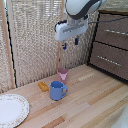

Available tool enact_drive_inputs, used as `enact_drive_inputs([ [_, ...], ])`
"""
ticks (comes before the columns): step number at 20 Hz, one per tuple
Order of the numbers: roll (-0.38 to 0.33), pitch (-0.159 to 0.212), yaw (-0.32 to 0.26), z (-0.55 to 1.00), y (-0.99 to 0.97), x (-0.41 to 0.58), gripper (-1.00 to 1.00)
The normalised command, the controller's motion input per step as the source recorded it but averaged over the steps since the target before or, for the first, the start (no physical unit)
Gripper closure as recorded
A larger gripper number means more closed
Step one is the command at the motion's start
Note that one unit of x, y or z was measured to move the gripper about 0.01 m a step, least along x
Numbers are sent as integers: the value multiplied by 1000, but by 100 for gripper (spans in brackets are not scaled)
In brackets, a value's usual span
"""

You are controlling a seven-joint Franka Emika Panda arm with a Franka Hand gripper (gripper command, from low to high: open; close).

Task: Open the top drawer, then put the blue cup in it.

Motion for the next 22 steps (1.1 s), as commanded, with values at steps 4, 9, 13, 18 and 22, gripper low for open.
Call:
enact_drive_inputs([
  [4, -344, -55, 175, 11, -191, -192, -100],
  [9, -373, -42, 147, 0, -215, -134, -100],
  [13, -375, -36, 104, -28, -223, -17, -100],
  [18, -375, -41, 75, -12, -200, 17, -100],
  [22, -375, -49, 73, -18, -198, 41, -100],
])
